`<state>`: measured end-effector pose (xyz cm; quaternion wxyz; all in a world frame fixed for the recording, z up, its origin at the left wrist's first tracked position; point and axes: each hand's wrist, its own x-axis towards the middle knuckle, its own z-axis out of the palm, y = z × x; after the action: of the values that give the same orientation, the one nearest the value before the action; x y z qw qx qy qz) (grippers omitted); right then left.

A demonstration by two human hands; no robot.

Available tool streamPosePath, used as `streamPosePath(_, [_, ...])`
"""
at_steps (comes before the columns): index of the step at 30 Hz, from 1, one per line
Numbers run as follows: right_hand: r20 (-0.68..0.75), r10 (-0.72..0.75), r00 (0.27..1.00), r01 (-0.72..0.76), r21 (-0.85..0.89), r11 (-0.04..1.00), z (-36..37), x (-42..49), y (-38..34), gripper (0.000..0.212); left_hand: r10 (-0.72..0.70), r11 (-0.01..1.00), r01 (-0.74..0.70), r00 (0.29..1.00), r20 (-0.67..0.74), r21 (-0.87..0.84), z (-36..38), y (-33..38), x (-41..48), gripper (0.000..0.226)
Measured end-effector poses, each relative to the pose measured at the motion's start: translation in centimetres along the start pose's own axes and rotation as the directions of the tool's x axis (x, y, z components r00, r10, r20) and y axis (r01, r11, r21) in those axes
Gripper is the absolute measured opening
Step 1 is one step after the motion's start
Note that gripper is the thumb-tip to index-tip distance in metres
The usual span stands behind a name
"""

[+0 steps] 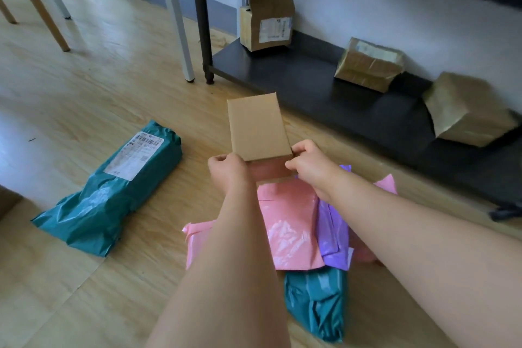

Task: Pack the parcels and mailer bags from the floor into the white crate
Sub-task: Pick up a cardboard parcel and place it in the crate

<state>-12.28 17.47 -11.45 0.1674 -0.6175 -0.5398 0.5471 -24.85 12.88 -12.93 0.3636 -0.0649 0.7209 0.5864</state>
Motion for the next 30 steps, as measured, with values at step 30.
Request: streamPosePath(30, [-0.321,-0.124,0.939,0.204,0.23,0.952,-28.5,-35.0,6.6,0.023,-0.129,0.918,-0.297,0.404,0.906,0.263,-3.4,2.3,-36.0,0.051])
